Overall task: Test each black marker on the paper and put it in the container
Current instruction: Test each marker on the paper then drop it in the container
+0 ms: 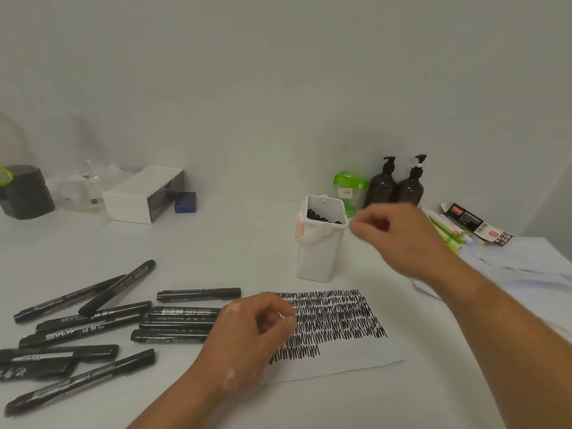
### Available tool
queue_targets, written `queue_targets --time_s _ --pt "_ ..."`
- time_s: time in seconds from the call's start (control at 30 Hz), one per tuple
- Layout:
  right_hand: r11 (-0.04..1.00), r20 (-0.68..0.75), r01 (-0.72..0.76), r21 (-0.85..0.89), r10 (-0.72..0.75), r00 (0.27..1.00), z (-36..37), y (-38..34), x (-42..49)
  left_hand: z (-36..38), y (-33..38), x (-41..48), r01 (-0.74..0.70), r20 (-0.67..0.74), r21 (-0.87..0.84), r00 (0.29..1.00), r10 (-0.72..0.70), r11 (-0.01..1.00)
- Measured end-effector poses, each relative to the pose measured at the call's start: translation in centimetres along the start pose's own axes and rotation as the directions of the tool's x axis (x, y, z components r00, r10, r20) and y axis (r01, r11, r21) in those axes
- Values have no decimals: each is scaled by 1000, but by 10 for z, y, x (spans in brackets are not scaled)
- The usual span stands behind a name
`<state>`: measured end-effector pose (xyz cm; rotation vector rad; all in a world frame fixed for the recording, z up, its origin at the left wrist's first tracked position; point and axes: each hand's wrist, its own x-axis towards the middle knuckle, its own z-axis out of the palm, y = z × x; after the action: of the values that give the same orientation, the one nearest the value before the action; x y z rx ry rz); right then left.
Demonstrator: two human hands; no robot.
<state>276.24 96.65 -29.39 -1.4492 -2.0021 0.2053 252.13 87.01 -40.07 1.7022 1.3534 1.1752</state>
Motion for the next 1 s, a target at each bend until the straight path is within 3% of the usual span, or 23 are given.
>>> queue_targets --time_s 0.2,0.47,0.57,0.7,0.8,1.0 --pt "971 208 -150 184 111 972 52 27 -80 -1 0 -1 -36 -17 88 999 37 995" --pt "992 157 -118 51 108 982 78 43 -103 -16 4 -1 -72 -67 308 993 97 949" --pt "993 147 -89 77 77 986 77 45 -103 -44 4 -3 -16 -155 487 982 104 873" --pt "987 155 -86 133 65 986 77 43 -102 -74 -5 -18 6 -50 713 998 42 701" --pt "984 174 -91 150 64 983 77 42 -102 -77 -10 -27 -7 -2 776 1000 13 630" --pt "979 197 -100 180 64 978 77 39 -103 -68 -16 -29 -39 34 808 999 21 588"
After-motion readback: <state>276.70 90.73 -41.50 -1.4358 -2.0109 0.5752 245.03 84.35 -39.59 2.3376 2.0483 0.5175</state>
